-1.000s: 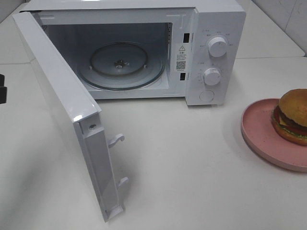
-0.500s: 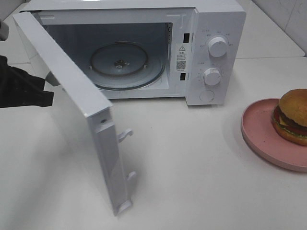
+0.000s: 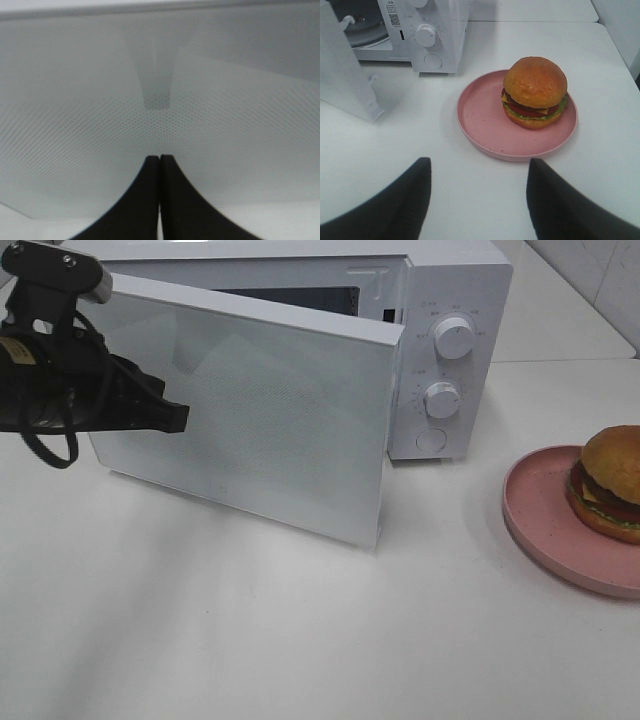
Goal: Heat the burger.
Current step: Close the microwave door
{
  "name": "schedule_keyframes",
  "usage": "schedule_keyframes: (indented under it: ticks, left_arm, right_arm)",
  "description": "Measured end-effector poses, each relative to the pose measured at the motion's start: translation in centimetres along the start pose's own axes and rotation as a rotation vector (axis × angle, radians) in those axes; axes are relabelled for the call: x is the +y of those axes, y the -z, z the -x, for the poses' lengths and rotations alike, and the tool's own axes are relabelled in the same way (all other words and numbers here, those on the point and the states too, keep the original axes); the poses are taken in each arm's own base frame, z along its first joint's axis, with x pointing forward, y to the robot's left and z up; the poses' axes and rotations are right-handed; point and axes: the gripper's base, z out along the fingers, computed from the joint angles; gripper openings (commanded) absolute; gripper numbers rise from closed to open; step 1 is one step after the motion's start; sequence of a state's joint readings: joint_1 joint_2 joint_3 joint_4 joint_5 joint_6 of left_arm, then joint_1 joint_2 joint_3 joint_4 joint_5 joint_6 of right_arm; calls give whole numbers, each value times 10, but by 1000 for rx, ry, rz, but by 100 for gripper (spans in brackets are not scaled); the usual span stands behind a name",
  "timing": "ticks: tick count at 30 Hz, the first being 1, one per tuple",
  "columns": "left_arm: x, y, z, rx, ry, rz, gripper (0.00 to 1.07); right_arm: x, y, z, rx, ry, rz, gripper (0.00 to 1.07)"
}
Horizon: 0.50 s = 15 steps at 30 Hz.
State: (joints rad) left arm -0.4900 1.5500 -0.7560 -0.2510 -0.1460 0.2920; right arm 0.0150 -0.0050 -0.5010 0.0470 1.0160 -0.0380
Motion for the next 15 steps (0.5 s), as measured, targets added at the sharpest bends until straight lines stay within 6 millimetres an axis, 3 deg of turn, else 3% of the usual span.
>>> schedule_keyframes:
  ticks: [15]
  left_arm:
    - [-22,-52,25,-36,-46,-44,0]
  right_arm:
    - [0,0,0,0,-1,0,54]
